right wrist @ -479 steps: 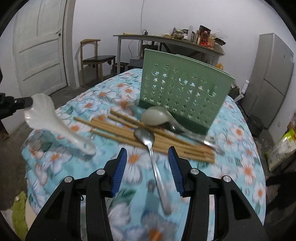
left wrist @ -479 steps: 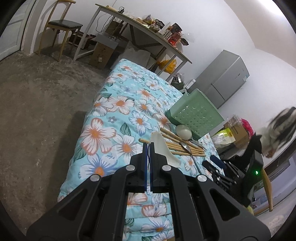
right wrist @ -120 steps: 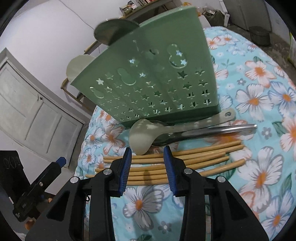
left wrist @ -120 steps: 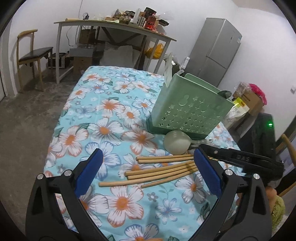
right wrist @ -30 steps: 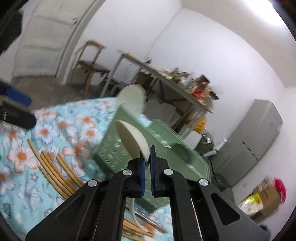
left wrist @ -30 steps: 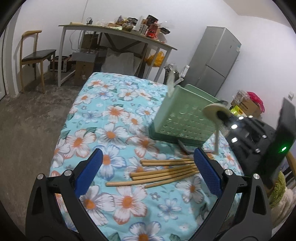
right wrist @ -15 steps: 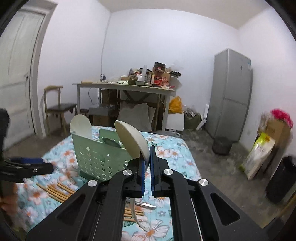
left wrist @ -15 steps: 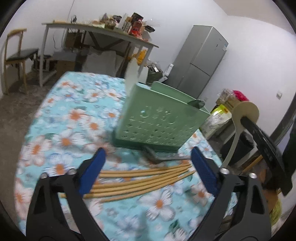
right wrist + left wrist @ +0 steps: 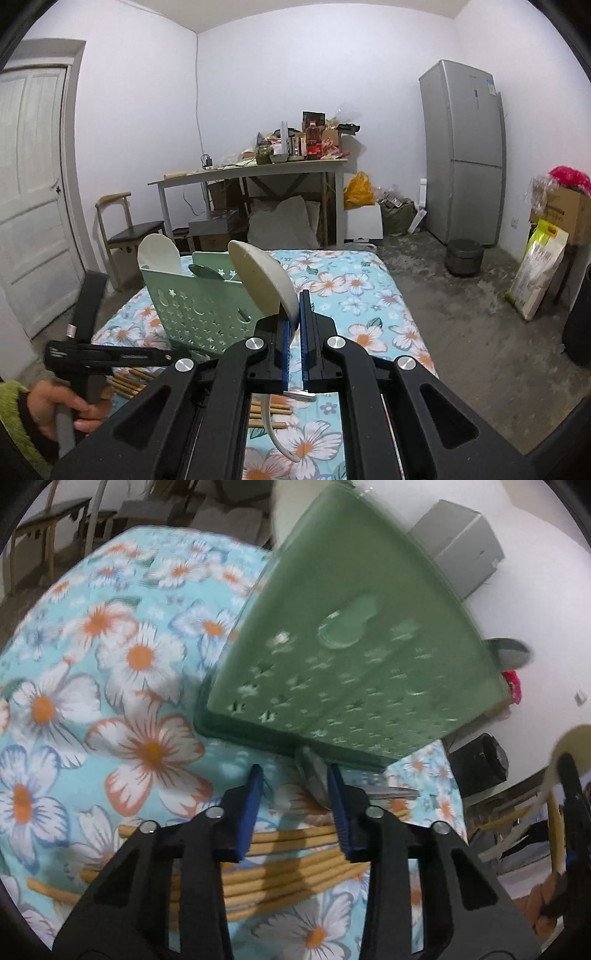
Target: Organize utensils
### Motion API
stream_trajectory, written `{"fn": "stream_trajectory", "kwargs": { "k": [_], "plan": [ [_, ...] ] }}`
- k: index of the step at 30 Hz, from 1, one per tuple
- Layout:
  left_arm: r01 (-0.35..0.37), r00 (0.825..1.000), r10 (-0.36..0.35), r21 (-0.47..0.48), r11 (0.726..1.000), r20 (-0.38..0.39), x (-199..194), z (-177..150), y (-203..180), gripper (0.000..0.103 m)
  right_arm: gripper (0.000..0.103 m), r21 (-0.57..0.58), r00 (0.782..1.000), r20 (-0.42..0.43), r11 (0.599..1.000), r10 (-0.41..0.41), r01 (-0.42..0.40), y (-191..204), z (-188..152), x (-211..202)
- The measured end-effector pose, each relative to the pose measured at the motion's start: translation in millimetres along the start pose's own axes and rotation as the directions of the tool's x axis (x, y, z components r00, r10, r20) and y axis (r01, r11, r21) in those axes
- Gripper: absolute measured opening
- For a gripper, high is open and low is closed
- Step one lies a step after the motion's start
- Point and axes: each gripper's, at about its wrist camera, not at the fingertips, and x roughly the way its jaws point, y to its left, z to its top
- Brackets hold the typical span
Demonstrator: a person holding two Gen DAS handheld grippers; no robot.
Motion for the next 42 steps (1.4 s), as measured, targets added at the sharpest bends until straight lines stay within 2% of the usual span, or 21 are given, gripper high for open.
{"fn": "stream_trajectory", "kwargs": {
  "k": [7,14,21,31,42],
  "plan": [
    [0.006,1.000,-0.006,-0.041,0.999,-0.007,14,5,2,0.024,0.005,0.026,0.999,0.018,0.999,0.038,-0.038,2,5,0],
    [-0.031,1.000,0.031,-0.044,0.999,-0.002,26,4,-4,0.009,0.005,0.034,0.998,0.022,0.998,0.057,-0.058,4,6,1],
    [-0.006,0.999,0.007,-0.051,0.999,0.032,33,-4,-14,0.004,0.005,0.045,0.998,0.019,0.997,0.063,-0.064,4,9,2],
    [0.022,0.997,-0.018,-0.042,0.999,0.077,16,-12,-17,0.001,0.005,0.040,0.998,0.019,0.998,0.053,-0.053,6,12,2],
    [0.011,0.988,-0.001,-0.063,0.998,0.156,-25,-22,-7,0.001,0.005,0.025,0.998,0.021,0.998,0.062,-0.063,15,23,-2]
  ]
}}
